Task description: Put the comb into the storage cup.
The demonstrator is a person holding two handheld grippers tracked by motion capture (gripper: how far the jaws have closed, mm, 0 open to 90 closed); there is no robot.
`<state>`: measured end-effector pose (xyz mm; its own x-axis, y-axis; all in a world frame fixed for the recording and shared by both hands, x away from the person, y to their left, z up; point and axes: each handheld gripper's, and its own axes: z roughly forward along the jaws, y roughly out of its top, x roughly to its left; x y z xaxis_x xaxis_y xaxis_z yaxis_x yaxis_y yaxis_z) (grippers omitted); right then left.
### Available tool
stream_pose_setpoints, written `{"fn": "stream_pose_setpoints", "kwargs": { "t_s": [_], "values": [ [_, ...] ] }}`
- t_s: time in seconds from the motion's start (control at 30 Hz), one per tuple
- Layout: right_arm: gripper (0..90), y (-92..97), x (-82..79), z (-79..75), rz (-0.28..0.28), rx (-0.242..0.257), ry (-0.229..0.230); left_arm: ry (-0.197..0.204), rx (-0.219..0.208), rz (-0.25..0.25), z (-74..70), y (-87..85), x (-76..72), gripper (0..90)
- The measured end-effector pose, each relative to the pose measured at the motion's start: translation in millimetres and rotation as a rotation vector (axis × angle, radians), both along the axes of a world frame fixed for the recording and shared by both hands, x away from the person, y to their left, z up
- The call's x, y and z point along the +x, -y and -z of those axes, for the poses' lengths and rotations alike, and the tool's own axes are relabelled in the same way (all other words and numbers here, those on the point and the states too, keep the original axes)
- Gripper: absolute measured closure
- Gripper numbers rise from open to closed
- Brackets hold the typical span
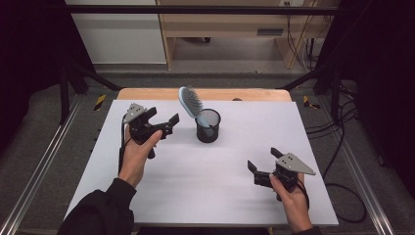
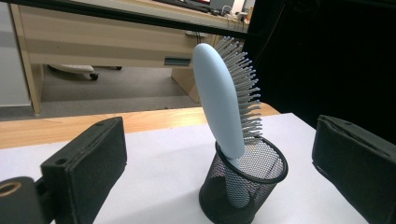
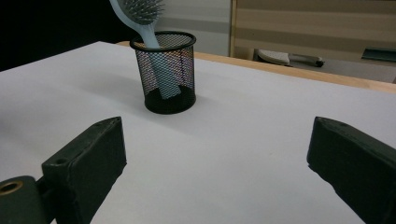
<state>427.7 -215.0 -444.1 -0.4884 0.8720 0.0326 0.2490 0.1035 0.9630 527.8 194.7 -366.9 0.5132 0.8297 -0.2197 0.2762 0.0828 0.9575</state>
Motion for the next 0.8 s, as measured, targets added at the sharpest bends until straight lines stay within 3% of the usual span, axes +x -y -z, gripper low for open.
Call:
{"fn": "stream_pose_setpoints", "kwargs": {
  "t_s": [0.27, 0.53, 0.8],
  "values": [
    [4.0, 2.6, 0.1, 0.5, 0.015, 0.019, 0.011, -0.004, -0.017, -0.022, -0.5, -6.4, 3.1, 2.8],
    [3.6, 9.9, 0.1, -1.2, 0.098, 0.057, 0.031, 0.003, 0.0, -0.014, -3.8, -7.3, 1.1, 2.1],
    [4.3, 10.1, 0.9, 0.0, 0.096, 0.068, 0.017, 0.017, 0.011, -0.019, -12.8, -14.9, -1.5, 2.1]
  ]
}}
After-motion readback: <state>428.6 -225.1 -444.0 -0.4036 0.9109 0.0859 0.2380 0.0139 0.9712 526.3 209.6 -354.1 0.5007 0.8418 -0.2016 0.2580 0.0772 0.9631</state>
